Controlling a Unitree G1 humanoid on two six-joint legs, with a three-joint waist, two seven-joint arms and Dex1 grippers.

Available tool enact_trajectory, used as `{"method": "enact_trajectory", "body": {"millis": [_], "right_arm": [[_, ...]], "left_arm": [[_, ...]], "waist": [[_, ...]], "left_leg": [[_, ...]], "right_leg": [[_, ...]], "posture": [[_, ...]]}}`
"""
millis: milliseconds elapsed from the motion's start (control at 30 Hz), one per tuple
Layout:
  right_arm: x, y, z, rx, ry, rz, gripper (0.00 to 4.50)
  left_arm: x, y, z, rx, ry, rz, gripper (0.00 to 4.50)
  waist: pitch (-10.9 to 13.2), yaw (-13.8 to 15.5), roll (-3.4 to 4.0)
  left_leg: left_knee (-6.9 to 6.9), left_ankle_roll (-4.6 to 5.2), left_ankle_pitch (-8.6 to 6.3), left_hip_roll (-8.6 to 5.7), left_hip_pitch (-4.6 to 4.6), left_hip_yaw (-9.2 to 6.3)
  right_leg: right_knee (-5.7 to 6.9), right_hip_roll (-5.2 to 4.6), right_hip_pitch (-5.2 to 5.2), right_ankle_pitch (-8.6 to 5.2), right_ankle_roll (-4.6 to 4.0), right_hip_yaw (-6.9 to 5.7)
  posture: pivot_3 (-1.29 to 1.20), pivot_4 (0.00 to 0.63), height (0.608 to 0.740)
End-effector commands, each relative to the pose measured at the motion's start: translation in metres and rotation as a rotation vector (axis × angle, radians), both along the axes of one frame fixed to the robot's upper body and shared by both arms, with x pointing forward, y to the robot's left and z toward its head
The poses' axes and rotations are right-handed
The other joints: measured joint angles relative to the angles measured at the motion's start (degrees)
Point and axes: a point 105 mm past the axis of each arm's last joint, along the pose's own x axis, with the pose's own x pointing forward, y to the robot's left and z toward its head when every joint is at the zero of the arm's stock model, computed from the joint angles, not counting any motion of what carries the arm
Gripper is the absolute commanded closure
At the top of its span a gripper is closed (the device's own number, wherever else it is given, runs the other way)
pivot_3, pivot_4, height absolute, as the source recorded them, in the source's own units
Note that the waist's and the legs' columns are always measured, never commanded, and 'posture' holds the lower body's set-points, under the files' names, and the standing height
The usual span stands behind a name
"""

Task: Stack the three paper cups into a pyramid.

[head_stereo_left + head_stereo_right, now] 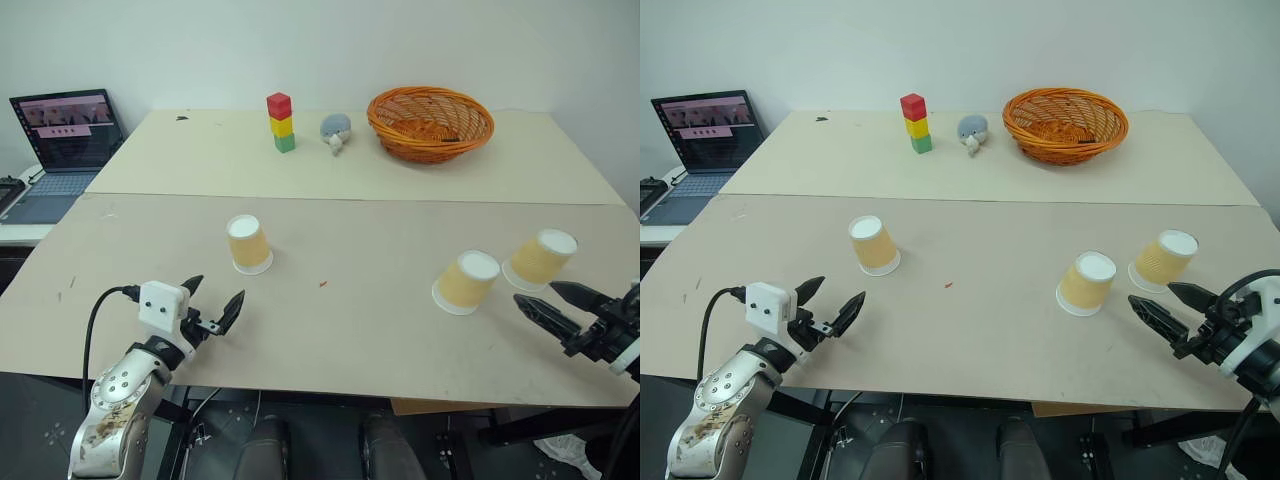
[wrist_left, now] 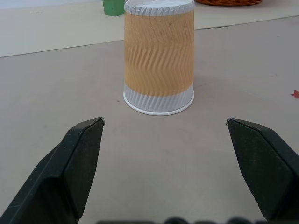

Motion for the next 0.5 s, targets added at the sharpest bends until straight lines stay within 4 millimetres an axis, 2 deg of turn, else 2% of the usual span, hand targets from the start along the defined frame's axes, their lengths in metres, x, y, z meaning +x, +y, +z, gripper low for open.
{"method": "enact_trajectory", "body": {"millis": [33,133,367,500], "right_arm": [[-0.003,0.01,0.018,-0.025,-0.077,0.036,0.0],[-0.012,0.031,0.035,-0.034,-0.093,0.145,0.0],[-0.017,0.058,0.047,-0.088,-0.091,0.28,0.0],[-0.011,0.059,0.052,-0.112,-0.103,0.288,0.0]], "left_arm": [[0.004,-0.023,0.021,-0.02,-0.025,-0.178,0.01],[0.0,-0.066,0.045,0.002,0.031,-0.553,0.01],[-0.005,-0.09,0.061,0.102,0.051,-0.773,0.01],[-0.005,-0.097,0.071,0.118,0.034,-0.841,0.01]], "waist": [[0.0,0.04,0.0],[-0.04,0.83,0.14],[-0.03,-0.18,0.23],[0.06,-0.11,0.08]], "left_leg": [[0.0,0.0,0.0,0.0,0.0,0.0],[0.01,-0.14,0.08,-0.06,-0.09,-0.02],[-0.01,0.15,-0.08,-0.08,0.02,0.02],[-0.01,0.12,-0.06,-0.07,0.04,0.0]], "right_leg": [[0.0,0.0,0.0,0.0,0.0,0.0],[0.01,0.04,-0.04,0.0,0.0,-0.18],[-0.04,0.06,0.04,-0.03,0.0,0.0],[-0.03,0.07,0.04,-0.03,0.0,-0.02]], "posture": [[0.0,0.15,0.638],[0.0,0.15,0.638],[0.0,0.15,0.638],[0.0,0.15,0.638]]}}
